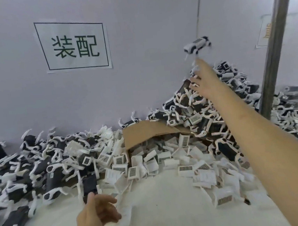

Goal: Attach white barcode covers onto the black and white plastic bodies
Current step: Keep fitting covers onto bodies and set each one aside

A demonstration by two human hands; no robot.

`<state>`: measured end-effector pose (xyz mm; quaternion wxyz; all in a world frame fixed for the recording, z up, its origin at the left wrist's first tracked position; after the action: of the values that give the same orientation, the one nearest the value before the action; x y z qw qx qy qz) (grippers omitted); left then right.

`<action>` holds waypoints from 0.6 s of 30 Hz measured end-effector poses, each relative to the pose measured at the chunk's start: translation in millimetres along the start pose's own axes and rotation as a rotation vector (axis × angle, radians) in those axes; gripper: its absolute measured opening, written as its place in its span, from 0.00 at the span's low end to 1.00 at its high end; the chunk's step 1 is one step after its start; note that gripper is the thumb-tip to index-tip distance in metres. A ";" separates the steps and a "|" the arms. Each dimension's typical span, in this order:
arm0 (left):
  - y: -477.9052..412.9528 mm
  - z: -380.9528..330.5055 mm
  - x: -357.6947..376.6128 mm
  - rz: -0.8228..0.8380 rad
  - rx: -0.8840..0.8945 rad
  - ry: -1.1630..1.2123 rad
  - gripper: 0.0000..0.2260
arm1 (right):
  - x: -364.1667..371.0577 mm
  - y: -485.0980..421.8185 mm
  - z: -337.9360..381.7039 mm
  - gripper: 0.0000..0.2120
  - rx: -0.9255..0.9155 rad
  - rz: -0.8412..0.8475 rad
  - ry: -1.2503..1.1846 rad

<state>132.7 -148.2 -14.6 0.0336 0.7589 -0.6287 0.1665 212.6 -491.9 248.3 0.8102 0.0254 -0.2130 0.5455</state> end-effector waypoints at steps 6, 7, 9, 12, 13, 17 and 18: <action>5.9 4.9 -1.0 -0.030 0.169 -0.352 0.19 | 5.8 79.4 -131.8 0.13 -0.088 0.123 0.562; 7.4 5.6 -1.4 -0.039 0.176 -0.417 0.16 | 4.7 100.5 -164.4 0.12 -0.058 0.194 0.635; 8.7 6.3 -1.2 -0.046 0.167 -0.493 0.14 | 10.7 146.1 -215.5 0.14 0.021 0.376 0.710; 11.0 8.7 -3.0 -0.049 0.160 -0.534 0.11 | 25.5 196.9 -261.7 0.22 0.045 0.652 0.883; 11.7 8.9 -4.1 -0.057 0.159 -0.535 0.10 | 28.2 206.5 -271.2 0.27 -0.001 0.730 0.987; 11.0 6.8 -12.5 -0.160 0.171 -0.503 0.07 | 35.7 222.4 -284.5 0.22 -0.187 0.881 1.194; 9.6 5.7 -15.6 -0.205 0.182 -0.491 0.06 | 35.8 222.8 -284.9 0.19 -0.201 0.871 1.174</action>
<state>122.3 -136.9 -26.1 -0.1713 0.8360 -0.5205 0.0293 115.0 -292.8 -39.7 0.4993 -0.4320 0.2160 0.7193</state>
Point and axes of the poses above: each hand's wrist, its own y-axis away from the middle knuckle, its own x-axis out of the palm, z = x × y, the point moved 3 cm from there along -y, towards the middle knuckle, and after that the axes turned 4 degrees about x, right-handed, at the moved point
